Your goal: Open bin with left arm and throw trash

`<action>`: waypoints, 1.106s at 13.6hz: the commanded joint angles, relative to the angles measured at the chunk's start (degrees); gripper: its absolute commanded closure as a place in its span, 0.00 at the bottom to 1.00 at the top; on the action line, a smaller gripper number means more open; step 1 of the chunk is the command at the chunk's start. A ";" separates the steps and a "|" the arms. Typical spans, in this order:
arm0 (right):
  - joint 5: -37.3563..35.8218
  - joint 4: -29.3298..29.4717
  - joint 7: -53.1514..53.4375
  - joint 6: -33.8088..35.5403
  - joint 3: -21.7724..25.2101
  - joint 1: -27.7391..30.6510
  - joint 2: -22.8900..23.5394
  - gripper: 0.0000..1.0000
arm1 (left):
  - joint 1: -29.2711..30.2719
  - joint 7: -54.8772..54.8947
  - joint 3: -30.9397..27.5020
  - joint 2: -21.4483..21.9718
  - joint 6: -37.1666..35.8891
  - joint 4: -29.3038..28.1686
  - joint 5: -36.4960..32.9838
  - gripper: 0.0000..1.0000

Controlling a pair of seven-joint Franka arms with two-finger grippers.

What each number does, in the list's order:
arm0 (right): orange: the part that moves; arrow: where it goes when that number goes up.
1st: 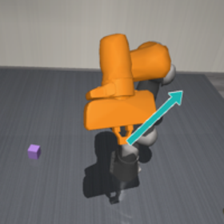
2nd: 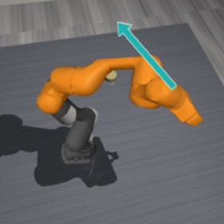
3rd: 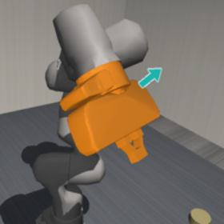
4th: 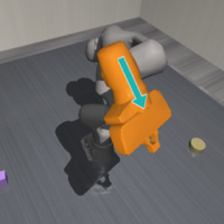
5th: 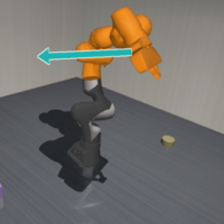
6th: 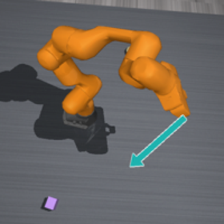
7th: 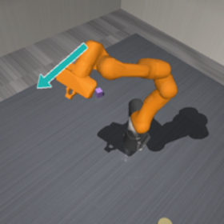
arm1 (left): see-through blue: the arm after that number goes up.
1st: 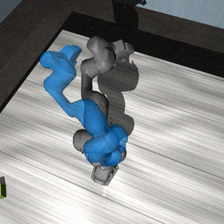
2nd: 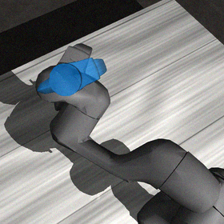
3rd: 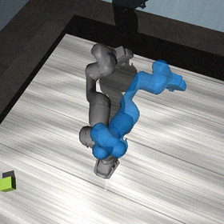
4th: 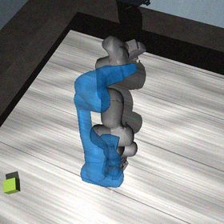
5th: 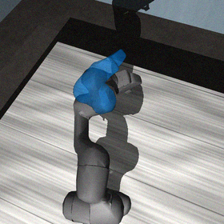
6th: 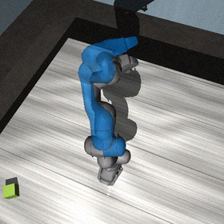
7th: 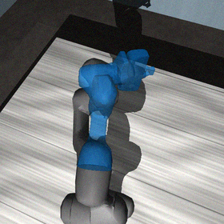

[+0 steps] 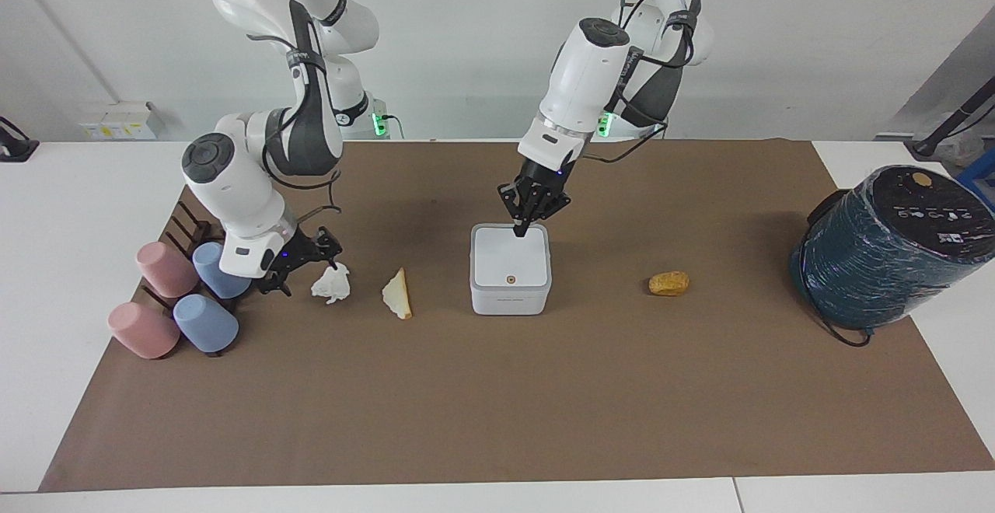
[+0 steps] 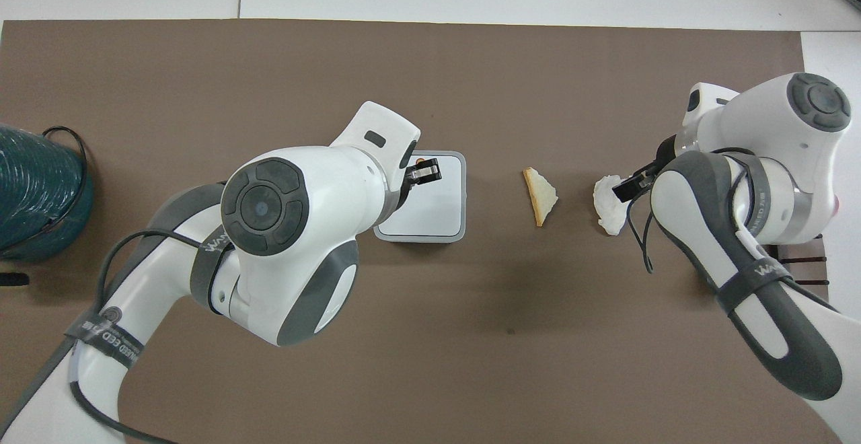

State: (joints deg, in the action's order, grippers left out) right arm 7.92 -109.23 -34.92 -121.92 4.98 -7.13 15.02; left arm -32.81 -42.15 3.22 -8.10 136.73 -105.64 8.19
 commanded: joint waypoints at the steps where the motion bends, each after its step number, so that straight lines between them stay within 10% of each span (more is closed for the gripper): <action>1: 2.01 -4.31 -6.19 -4.01 -0.15 0.44 -0.52 0.00 | -1.11 -2.67 -0.85 -1.39 4.33 -0.45 0.96 1.00; 10: 2.10 -8.46 -6.57 -9.12 -0.23 -1.66 -0.52 0.00 | -2.17 -3.29 -0.94 -5.96 6.45 -0.53 2.19 1.00; 12: 2.10 -8.55 -6.39 -10.78 -0.23 -1.66 0.70 0.32 | -2.34 -3.29 -0.94 -6.22 6.71 -0.71 2.19 1.00; 14: 2.01 -8.37 -4.56 -10.80 -0.15 -3.32 0.97 1.00 | -2.43 -3.29 -0.94 -7.19 7.24 -0.71 2.19 1.00; 15: 1.93 -8.20 -2.11 -10.45 -0.15 -3.33 0.97 1.00 | -2.69 -3.29 -0.94 -7.45 7.50 -0.71 2.19 1.00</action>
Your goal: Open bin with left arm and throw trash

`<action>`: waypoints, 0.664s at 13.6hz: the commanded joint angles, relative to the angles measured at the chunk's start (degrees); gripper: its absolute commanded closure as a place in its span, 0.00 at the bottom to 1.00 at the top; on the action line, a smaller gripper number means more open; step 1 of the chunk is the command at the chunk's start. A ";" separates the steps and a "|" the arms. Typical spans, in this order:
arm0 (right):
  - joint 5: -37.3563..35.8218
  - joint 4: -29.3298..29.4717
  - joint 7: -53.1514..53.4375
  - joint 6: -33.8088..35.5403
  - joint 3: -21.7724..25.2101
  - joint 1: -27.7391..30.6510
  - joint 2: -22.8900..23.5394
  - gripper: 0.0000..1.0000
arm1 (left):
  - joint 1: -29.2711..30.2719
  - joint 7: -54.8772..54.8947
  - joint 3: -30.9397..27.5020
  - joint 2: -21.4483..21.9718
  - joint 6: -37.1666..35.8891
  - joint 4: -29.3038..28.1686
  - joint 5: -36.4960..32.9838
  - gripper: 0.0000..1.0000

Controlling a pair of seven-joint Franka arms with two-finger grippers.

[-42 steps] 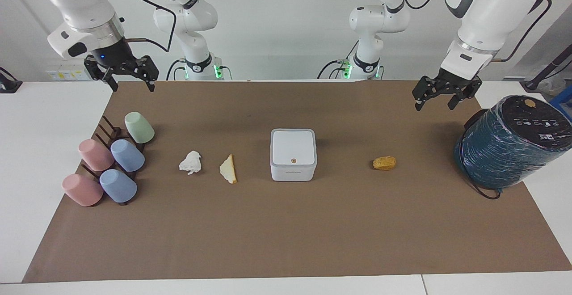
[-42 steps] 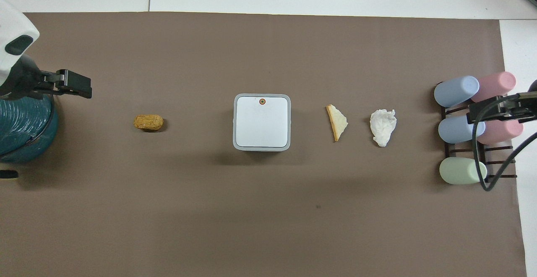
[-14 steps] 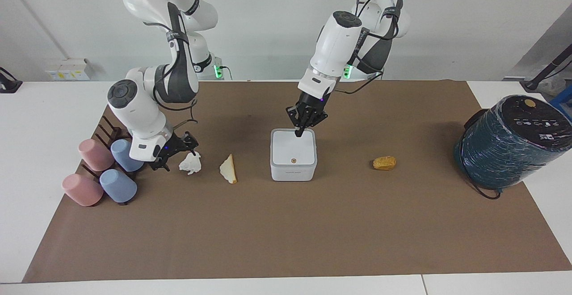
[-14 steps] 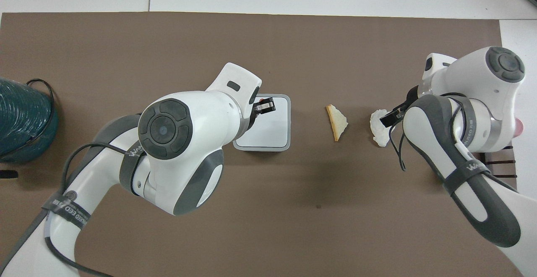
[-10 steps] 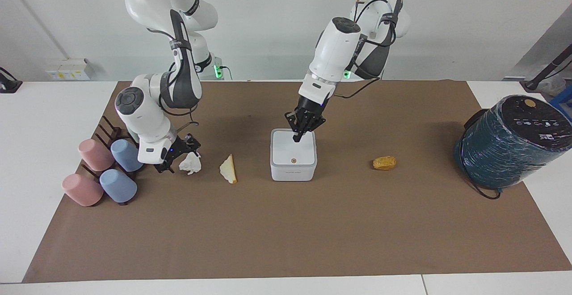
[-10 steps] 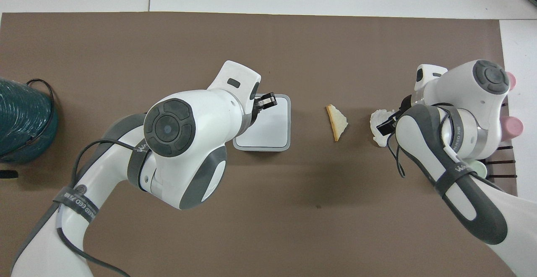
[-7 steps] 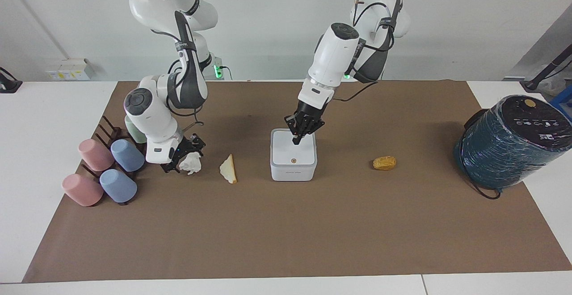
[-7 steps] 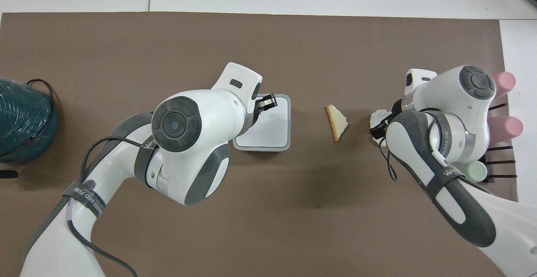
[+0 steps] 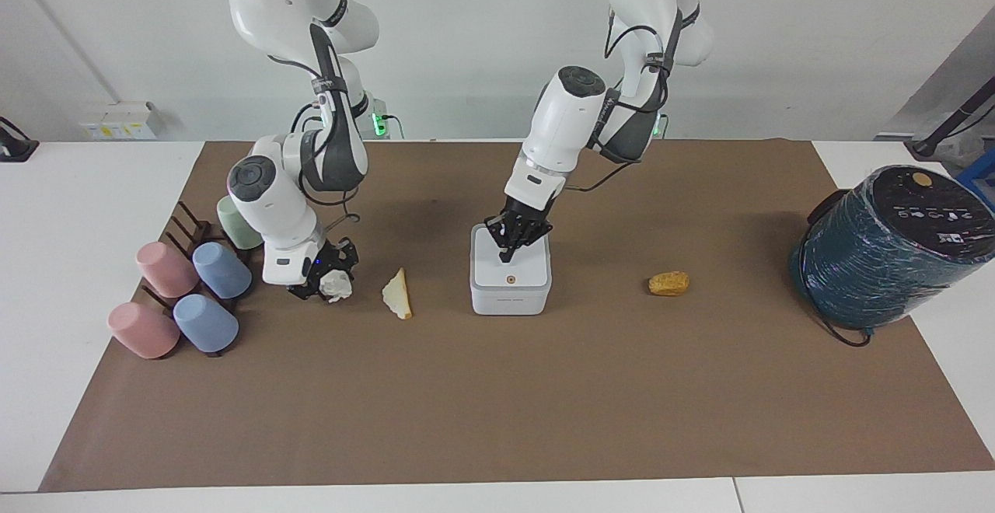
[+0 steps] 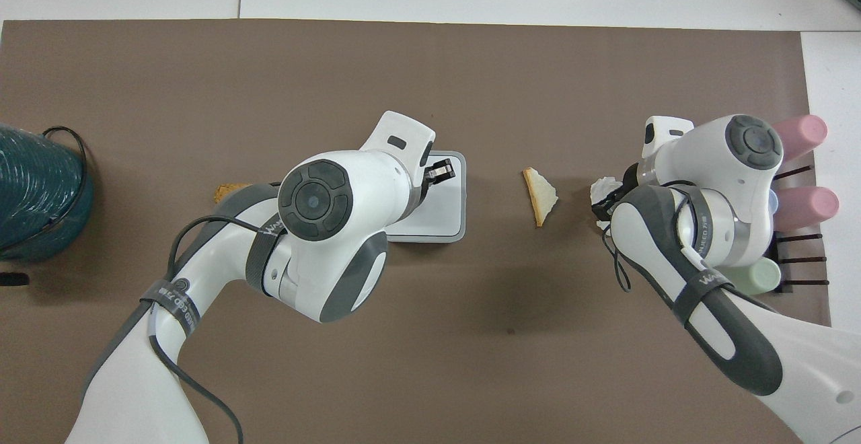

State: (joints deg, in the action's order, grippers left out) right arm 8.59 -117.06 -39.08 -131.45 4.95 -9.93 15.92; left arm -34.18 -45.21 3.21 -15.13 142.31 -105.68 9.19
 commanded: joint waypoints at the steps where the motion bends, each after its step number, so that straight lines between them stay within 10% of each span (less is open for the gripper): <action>1: 1.17 -0.10 2.95 -0.65 -0.11 -0.53 0.08 1.00 | -1.41 -0.23 -0.92 -0.86 2.44 -0.93 1.18 1.00; 9: 1.17 2.80 15.34 9.10 -0.02 -0.53 -7.55 1.00 | -1.77 -0.14 -0.92 -3.41 4.30 -0.76 1.18 1.00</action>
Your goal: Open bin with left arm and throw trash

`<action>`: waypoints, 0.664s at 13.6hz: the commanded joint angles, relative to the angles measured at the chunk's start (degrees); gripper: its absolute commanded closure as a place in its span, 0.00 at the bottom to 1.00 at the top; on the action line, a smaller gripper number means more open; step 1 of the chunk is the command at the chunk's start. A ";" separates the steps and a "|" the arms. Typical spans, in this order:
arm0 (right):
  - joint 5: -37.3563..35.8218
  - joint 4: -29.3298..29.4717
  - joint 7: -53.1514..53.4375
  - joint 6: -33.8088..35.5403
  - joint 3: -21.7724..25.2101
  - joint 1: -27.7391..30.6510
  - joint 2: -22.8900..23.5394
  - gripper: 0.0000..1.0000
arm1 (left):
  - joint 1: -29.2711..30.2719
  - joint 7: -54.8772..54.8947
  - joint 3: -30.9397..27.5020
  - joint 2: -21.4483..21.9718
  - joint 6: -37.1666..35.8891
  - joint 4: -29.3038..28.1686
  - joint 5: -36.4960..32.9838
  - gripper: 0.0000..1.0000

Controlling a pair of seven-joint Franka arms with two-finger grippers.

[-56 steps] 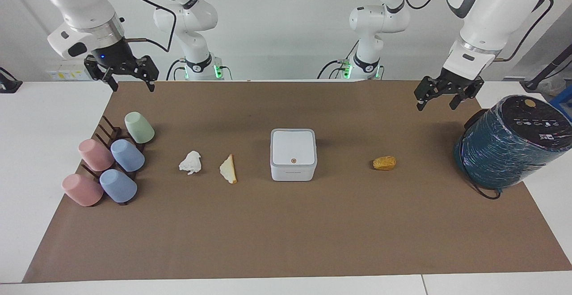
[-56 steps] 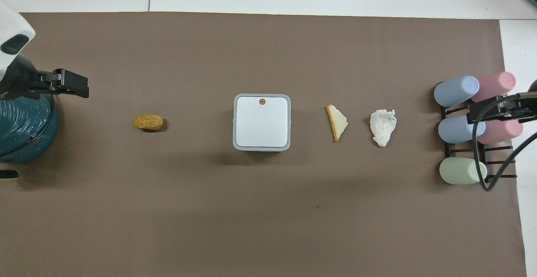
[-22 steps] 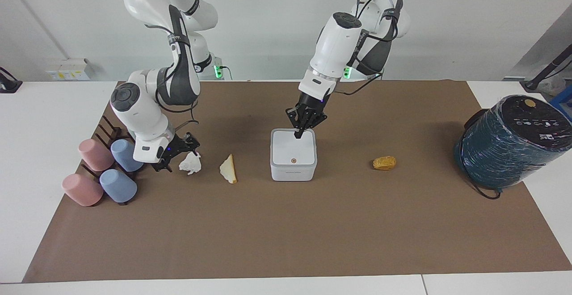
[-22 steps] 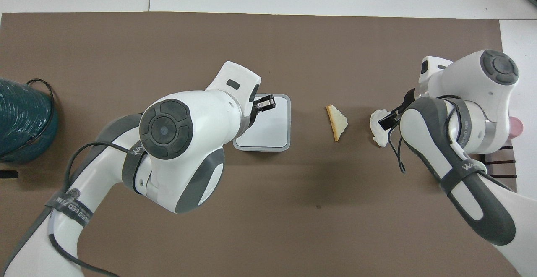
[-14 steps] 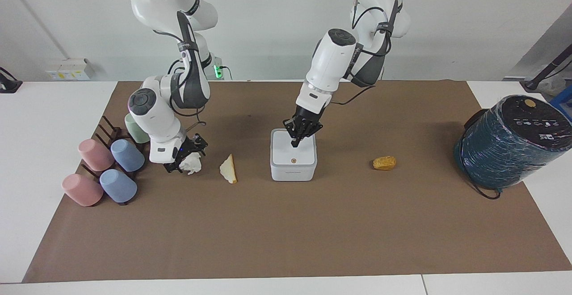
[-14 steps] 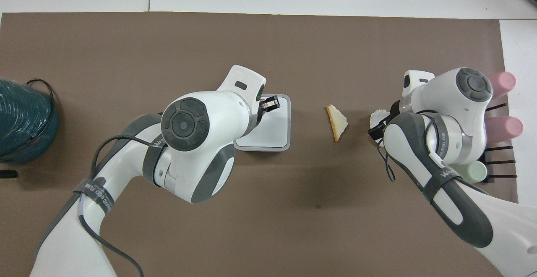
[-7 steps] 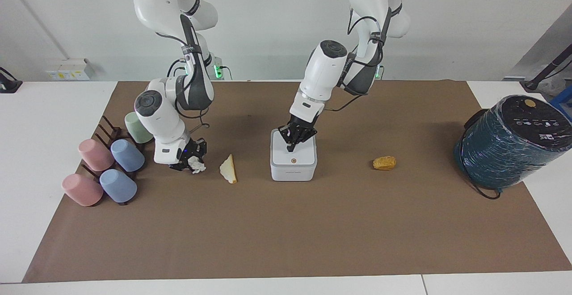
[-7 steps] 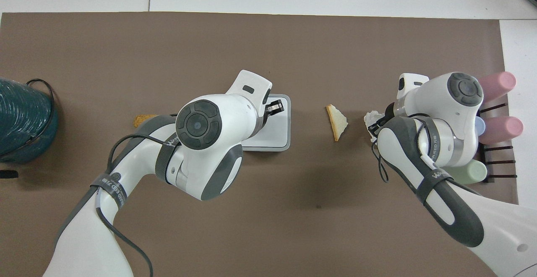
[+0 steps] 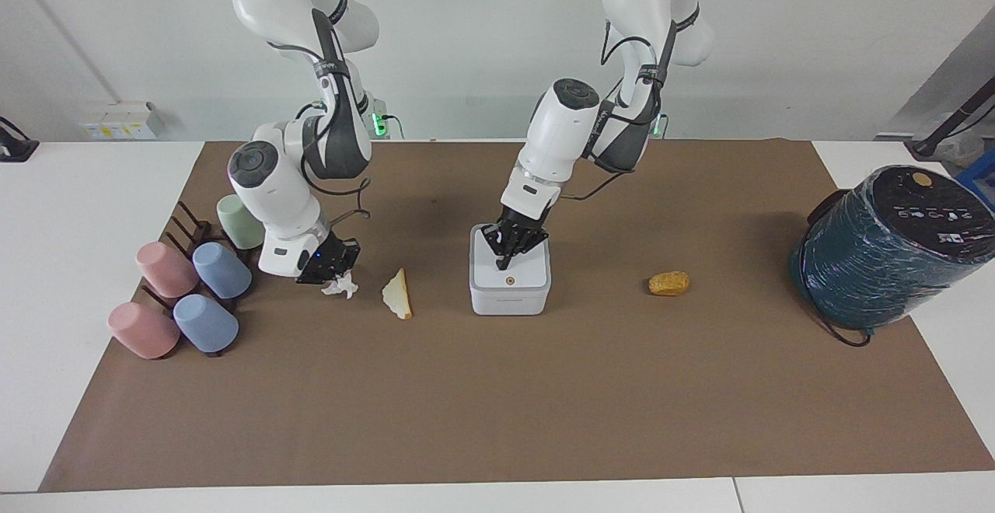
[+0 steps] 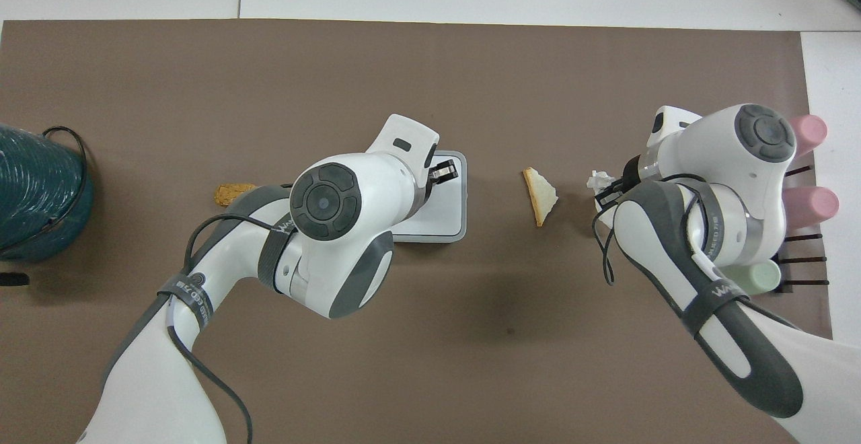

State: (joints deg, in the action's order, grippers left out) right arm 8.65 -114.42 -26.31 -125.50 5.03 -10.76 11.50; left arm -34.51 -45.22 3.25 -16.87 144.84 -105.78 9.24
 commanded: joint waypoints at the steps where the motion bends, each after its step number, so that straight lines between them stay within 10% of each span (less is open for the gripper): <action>1: 1.10 0.51 4.23 4.46 -0.03 0.30 -4.54 1.00 | -1.35 -0.13 -1.05 -1.68 1.24 -0.05 1.14 1.00; 9: 1.10 8.85 19.00 20.01 -0.55 0.13 -14.13 1.00 | 2.24 0.65 -1.76 0.68 -25.18 13.48 0.35 1.00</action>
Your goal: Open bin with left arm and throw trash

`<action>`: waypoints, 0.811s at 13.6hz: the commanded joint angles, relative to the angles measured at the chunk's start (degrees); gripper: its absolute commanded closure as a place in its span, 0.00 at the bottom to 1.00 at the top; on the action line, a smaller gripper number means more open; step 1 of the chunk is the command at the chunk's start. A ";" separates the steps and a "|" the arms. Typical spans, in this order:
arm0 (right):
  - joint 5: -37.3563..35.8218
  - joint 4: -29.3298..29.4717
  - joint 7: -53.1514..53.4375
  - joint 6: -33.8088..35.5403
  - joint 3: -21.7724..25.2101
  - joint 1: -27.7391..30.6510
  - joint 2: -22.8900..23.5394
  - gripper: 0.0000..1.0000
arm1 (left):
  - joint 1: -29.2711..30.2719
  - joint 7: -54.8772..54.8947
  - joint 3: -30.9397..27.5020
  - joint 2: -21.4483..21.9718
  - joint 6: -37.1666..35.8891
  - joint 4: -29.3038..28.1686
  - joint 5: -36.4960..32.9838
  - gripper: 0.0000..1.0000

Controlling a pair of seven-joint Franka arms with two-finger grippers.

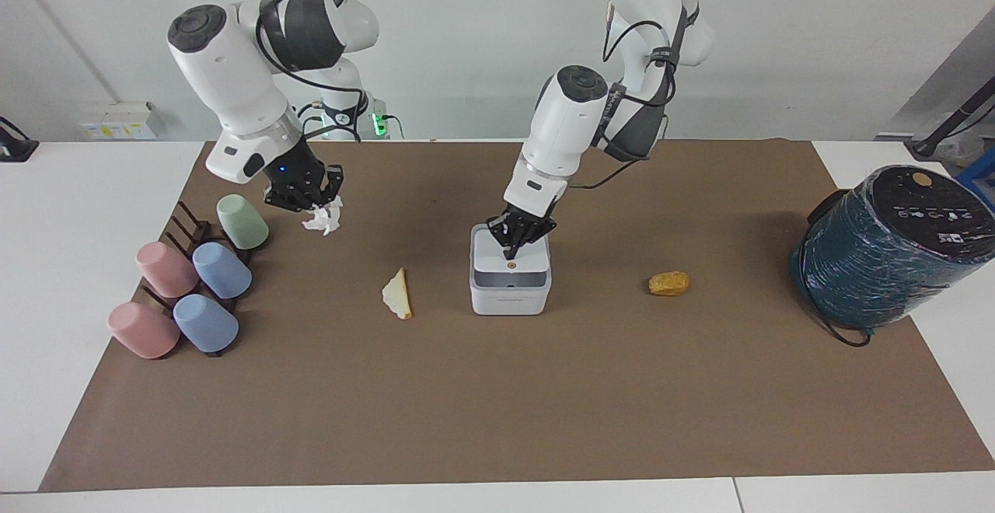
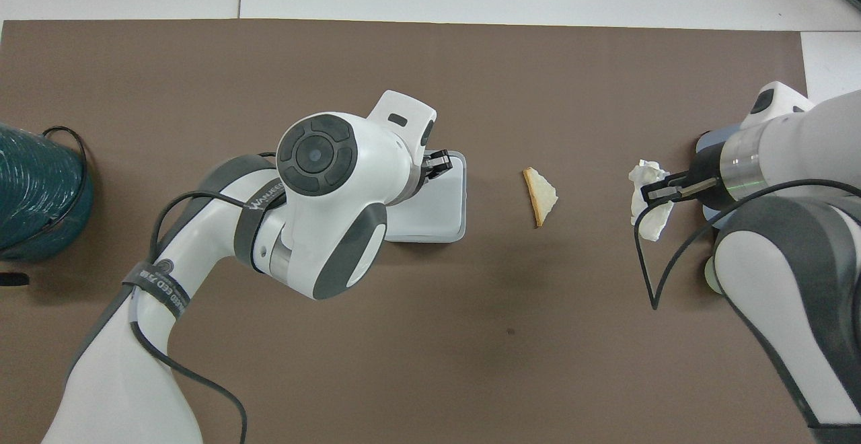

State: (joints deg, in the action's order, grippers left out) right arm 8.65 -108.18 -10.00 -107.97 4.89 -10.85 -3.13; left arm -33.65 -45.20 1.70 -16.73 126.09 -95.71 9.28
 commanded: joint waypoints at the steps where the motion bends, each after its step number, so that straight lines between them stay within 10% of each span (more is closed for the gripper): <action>1: 1.28 3.32 4.88 3.11 -1.20 0.04 0.49 1.00 | 2.35 0.99 -0.21 1.34 -9.43 4.47 0.22 1.00; 11: 1.28 3.24 30.37 -12.94 -12.98 -2.84 6.54 1.00 | 13.41 18.89 -0.21 2.32 -22.47 9.05 -6.38 0.99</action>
State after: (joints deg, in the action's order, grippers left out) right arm 8.80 -105.79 16.91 -117.36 -7.32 -12.22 0.37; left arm -23.19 -31.48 1.05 -14.71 104.68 -86.60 3.92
